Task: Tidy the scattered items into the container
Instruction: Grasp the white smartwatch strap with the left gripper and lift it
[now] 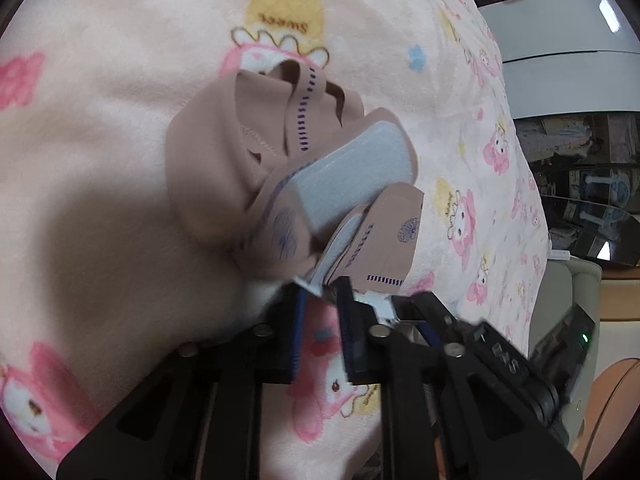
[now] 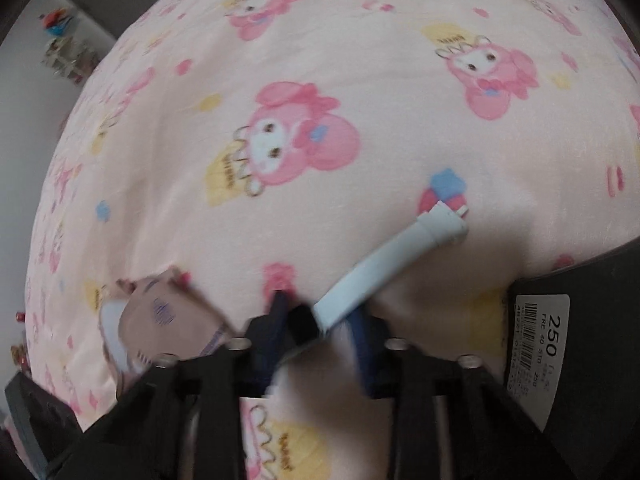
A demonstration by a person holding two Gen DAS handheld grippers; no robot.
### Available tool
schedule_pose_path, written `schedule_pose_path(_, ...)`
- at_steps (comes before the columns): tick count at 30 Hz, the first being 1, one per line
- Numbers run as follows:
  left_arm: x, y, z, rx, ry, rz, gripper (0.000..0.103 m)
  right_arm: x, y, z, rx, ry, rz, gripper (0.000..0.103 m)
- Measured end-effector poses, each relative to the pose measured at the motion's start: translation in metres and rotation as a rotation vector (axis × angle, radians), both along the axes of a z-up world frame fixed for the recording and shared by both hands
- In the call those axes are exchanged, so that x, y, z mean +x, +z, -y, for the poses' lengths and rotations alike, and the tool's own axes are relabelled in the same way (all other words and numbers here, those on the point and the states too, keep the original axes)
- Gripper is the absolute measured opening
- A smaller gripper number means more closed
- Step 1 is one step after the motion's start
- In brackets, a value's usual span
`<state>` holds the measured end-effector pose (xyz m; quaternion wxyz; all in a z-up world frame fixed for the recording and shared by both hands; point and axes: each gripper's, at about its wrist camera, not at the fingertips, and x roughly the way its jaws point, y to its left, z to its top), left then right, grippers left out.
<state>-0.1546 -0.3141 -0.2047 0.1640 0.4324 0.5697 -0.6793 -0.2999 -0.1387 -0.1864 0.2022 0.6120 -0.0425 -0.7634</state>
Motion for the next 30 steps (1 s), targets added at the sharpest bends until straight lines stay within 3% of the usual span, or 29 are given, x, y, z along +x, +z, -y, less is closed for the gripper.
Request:
schedule_pose_path(4,0.024,0.006,0.001,0.154,0.016,-0.077,0.009,0.032,0.034,-0.014,-0.049,0.064,-0.031,0.007)
schedule_pose_path(8,0.037,0.016,-0.002,0.175,-0.035,-0.103,0.009,0.064,0.067,-0.040,-0.059,0.101,-0.111,0.006)
schedule_pose_path(11,0.045,0.018,-0.021,0.184,-0.133,-0.120,0.009,0.099,0.085,-0.059,-0.108,0.083,-0.126,0.006)
schedule_pose_path(12,0.041,0.018,-0.025,0.206,-0.208,-0.129,0.009,0.111,0.092,-0.068,-0.126,0.084,-0.134,0.006)
schedule_pose_path(14,0.037,0.020,-0.037,0.243,-0.269,-0.147,0.009,0.124,0.095,-0.067,-0.125,0.098,-0.153,0.005)
schedule_pose_path(19,0.029,0.061,-0.072,0.166,-0.454,-0.307,0.009,0.152,0.116,-0.103,-0.122,0.059,-0.228,0.004)
schedule_pose_path(21,0.054,0.072,-0.091,0.136,-0.525,-0.371,0.009,0.165,0.127,-0.124,-0.142,0.037,-0.250,0.004)
schedule_pose_path(25,0.075,0.069,-0.113,0.134,-0.587,-0.370,0.009,0.188,0.139,-0.148,-0.176,0.033,-0.263,0.004)
schedule_pose_path(30,0.092,0.081,-0.112,0.028,-0.546,-0.361,0.009,0.205,0.131,-0.170,-0.205,0.000,-0.253,0.004)
